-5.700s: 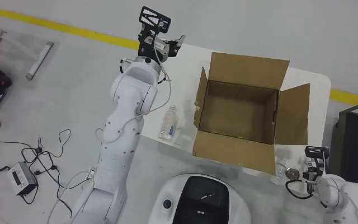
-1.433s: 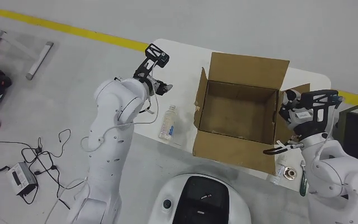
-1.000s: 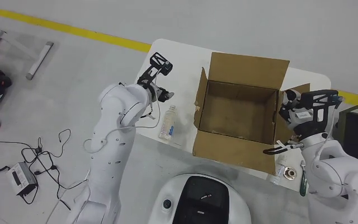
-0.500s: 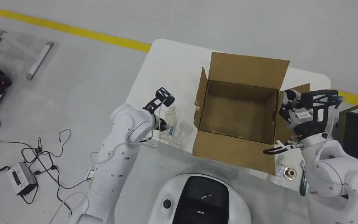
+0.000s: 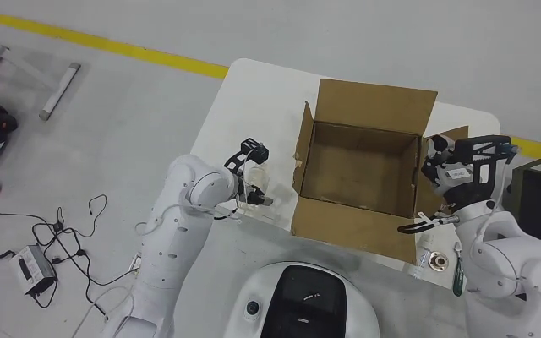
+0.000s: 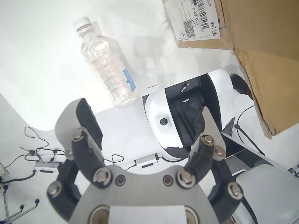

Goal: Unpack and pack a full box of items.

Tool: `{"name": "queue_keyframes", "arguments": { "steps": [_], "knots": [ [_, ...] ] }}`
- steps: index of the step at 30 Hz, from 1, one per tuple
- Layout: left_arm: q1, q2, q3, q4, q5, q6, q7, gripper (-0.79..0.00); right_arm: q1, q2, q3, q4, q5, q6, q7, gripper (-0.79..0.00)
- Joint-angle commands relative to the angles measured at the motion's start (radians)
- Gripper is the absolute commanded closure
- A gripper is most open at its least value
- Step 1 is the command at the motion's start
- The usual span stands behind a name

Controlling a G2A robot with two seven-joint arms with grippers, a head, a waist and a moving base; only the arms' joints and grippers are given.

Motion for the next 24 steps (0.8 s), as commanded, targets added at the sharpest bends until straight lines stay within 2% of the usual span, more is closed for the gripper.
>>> {"name": "queue_keyframes", "arguments": {
  "steps": [1, 6, 13, 24],
  "knots": [
    [0.0, 0.0, 0.0, 0.0, 0.0, 0.0, 0.0, -0.785, 0.0, 0.0, 0.0, 0.0, 0.0, 0.0, 0.0, 0.0],
    [0.019, 0.0, 0.038, 0.013, -0.006, 0.037, 0.043, -0.785, 0.0, 0.0, 0.0, 0.0, 0.0, 0.0, 0.0, 0.0],
    [0.017, 0.002, 0.102, 0.086, 0.109, 0.12, 0.093, -0.785, 0.0, 0.0, 0.0, 0.0, 0.0, 0.0, 0.0, 0.0],
    [-0.003, 0.006, 0.128, 0.204, 0.19, 0.189, 0.205, -0.785, 0.0, 0.0, 0.0, 0.0, 0.0, 0.0, 0.0, 0.0]
  ]
}}
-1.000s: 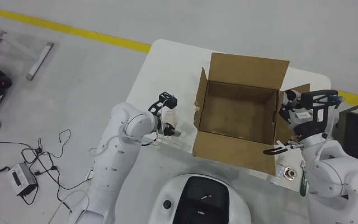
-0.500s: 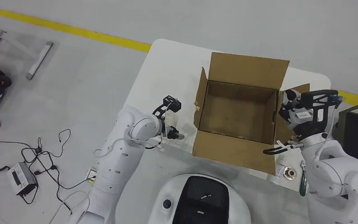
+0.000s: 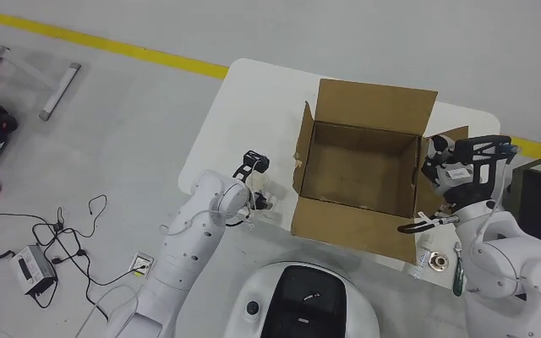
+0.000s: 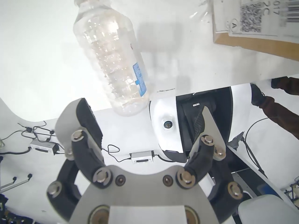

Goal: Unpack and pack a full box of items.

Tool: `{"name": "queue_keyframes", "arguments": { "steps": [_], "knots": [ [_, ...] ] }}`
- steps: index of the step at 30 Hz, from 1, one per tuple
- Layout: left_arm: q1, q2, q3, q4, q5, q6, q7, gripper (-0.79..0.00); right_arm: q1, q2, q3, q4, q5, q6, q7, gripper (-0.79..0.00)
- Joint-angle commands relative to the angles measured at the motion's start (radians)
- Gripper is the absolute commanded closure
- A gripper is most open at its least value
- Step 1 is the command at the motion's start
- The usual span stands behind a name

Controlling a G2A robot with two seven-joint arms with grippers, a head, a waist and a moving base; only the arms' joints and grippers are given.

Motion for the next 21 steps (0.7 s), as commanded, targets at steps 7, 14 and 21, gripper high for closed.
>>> {"name": "queue_keyframes", "arguments": {
  "steps": [7, 14, 21],
  "knots": [
    [-0.029, 0.001, 0.015, 0.097, 0.042, 0.032, 0.056, -0.785, 0.0, 0.0, 0.0, 0.0, 0.0, 0.0, 0.0, 0.0],
    [-0.052, -0.002, 0.031, 0.166, 0.036, 0.039, 0.084, -0.785, 0.0, 0.0, 0.0, 0.0, 0.0, 0.0, 0.0, 0.0],
    [-0.083, -0.006, 0.051, 0.223, 0.022, 0.04, 0.107, -0.397, 0.0, 0.0, 0.0, 0.0, 0.0, 0.0, 0.0, 0.0]
  ]
}}
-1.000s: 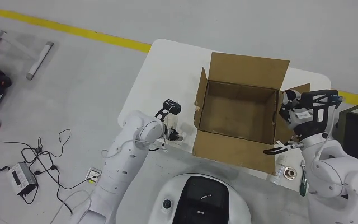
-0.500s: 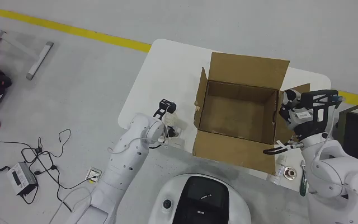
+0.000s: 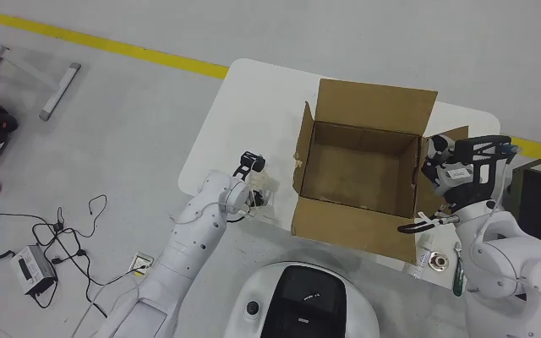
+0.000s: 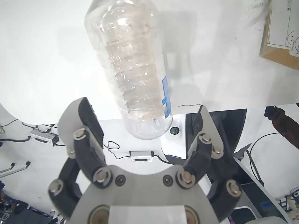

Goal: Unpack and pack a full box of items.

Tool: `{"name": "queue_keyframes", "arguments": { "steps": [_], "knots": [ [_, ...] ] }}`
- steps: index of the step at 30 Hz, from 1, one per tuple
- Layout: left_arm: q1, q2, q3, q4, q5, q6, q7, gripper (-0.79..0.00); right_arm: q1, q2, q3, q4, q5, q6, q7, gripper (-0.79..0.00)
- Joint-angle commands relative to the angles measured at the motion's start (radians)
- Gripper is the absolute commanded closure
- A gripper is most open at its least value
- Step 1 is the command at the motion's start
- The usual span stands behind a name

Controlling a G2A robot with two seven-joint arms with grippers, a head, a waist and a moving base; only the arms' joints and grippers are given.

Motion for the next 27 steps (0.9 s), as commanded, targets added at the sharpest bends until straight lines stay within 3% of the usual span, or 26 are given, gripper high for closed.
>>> {"name": "queue_keyframes", "arguments": {
  "steps": [1, 3, 8, 9, 10, 15, 16, 17, 19, 20, 21, 27],
  "knots": [
    [-0.008, -0.001, 0.006, 0.012, -0.001, 0.0, 0.003, -0.369, 0.0, 0.0, 0.0, 0.0, 0.0, 0.0, 0.0, 0.0],
    [-0.015, -0.001, 0.01, 0.025, 0.0, 0.001, 0.009, -0.357, 0.0, 0.0, 0.0, 0.0, 0.0, 0.0, 0.0, 0.0],
    [-0.027, -0.002, 0.015, 0.051, 0.002, 0.001, 0.025, -0.154, 0.0, 0.0, 0.0, 0.0, 0.0, 0.0, 0.0, 0.0],
    [-0.029, -0.002, 0.016, 0.052, 0.004, 0.001, 0.027, -0.037, 0.0, 0.0, 0.0, 0.0, 0.0, 0.0, 0.0, 0.0],
    [-0.029, -0.001, 0.017, 0.054, 0.005, 0.001, 0.03, 0.0, 0.0, 0.0, 0.0, 0.0, 0.0, 0.0, 0.0, 0.0],
    [-0.035, -0.001, 0.02, 0.066, 0.002, 0.005, 0.038, -0.052, 0.0, 0.0, 0.0, 0.0, 0.0, 0.0, 0.0, 0.0],
    [-0.036, -0.001, 0.019, 0.068, -0.001, 0.007, 0.039, -0.102, 0.0, 0.0, 0.0, 0.0, 0.0, 0.0, 0.0, 0.0],
    [-0.038, -0.001, 0.018, 0.068, -0.003, 0.008, 0.039, -0.286, 0.0, 0.0, 0.0, 0.0, 0.0, 0.0, 0.0, 0.0],
    [-0.04, -0.001, 0.017, 0.068, -0.006, 0.009, 0.038, -0.419, 0.0, 0.0, 0.0, 0.0, 0.0, 0.0, 0.0, 0.0],
    [-0.04, -0.001, 0.016, 0.068, -0.008, 0.01, 0.037, -0.545, 0.0, 0.0, 0.0, 0.0, 0.0, 0.0, 0.0, 0.0],
    [-0.04, 0.0, 0.016, 0.068, -0.01, 0.01, 0.037, -0.751, 0.0, 0.0, 0.0, 0.0, 0.0, 0.0, 0.0, 0.0],
    [-0.045, 0.002, 0.006, 0.068, -0.025, 0.007, 0.036, -0.785, 0.0, 0.0, 0.0, 0.0, 0.0, 0.0, 0.0, 0.0]
  ]
}}
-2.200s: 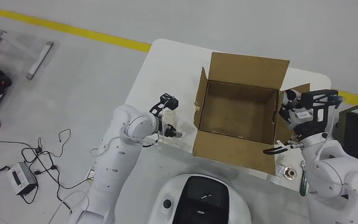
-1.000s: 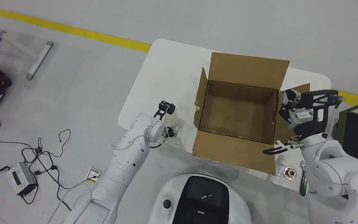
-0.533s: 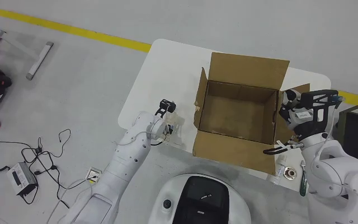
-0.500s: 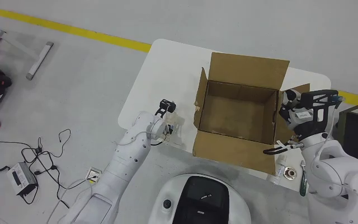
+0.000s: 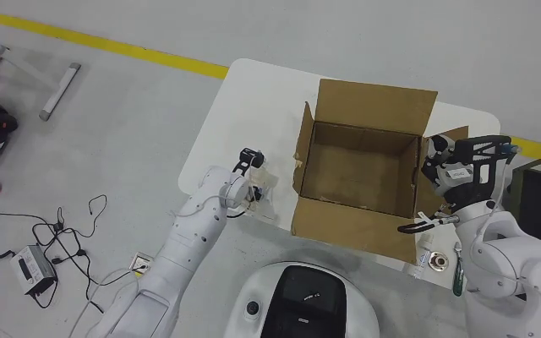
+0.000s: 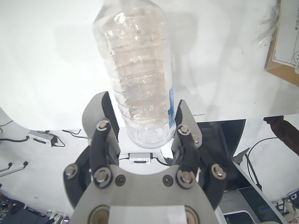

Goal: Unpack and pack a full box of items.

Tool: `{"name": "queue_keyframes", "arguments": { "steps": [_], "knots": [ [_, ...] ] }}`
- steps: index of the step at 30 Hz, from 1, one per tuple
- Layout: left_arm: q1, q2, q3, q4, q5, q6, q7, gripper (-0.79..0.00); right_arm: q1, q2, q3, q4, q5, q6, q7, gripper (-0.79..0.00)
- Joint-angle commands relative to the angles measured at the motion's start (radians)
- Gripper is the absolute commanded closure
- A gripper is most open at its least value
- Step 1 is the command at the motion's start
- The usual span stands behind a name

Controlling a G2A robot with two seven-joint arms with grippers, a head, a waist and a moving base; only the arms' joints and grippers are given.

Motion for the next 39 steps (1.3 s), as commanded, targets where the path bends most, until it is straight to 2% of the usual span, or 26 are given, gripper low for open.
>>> {"name": "queue_keyframes", "arguments": {
  "steps": [1, 10, 23, 26, 28, 30, 32, 33, 35, 36, 39],
  "knots": [
    [-0.001, 0.001, -0.002, -0.003, -0.004, -0.002, 0.002, -0.785, 0.0, 0.0, 0.0, 0.0, 0.0, 0.0, 0.0, 0.0],
    [-0.016, 0.002, 0.0, 0.021, -0.015, -0.008, 0.018, -0.785, 0.0, 0.0, 0.0, 0.0, 0.0, 0.0, 0.0, 0.0],
    [-0.068, -0.01, 0.048, 0.15, -0.027, -0.024, 0.081, -0.776, 0.0, 0.0, 0.0, 0.0, 0.0, 0.0, 0.0, 0.0],
    [-0.08, -0.01, 0.05, 0.172, -0.026, -0.02, 0.089, -0.622, 0.0, 0.0, 0.0, 0.0, 0.0, 0.0, 0.0, 0.0],
    [-0.086, -0.011, 0.051, 0.185, -0.028, -0.02, 0.094, -0.6, 0.0, 0.0, 0.0, 0.0, 0.0, 0.0, 0.0, 0.0],
    [-0.09, -0.011, 0.051, 0.196, -0.029, -0.018, 0.098, -0.511, 0.0, 0.0, 0.0, 0.0, 0.0, 0.0, 0.0, 0.0],
    [-0.093, -0.01, 0.049, 0.2, -0.032, -0.016, 0.1, -0.314, 0.0, 0.0, 0.0, 0.0, 0.0, 0.0, 0.0, 0.0],
    [-0.092, -0.01, 0.048, 0.198, -0.033, -0.016, 0.098, -0.265, 0.0, 0.0, 0.0, 0.0, 0.0, 0.0, 0.0, 0.0],
    [-0.088, -0.008, 0.046, 0.187, -0.034, -0.016, 0.092, -0.037, 0.0, 0.0, 0.0, 0.0, 0.0, 0.0, 0.0, 0.0],
    [-0.085, -0.007, 0.043, 0.18, -0.033, -0.017, 0.089, 0.0, 0.0, 0.0, 0.0, 0.0, 0.0, 0.0, 0.0, 0.0],
    [-0.069, -0.001, 0.037, 0.148, -0.007, -0.006, 0.079, 0.0, 0.0, 0.0, 0.0, 0.0, 0.0, 0.0, 0.0, 0.0]
  ]
}}
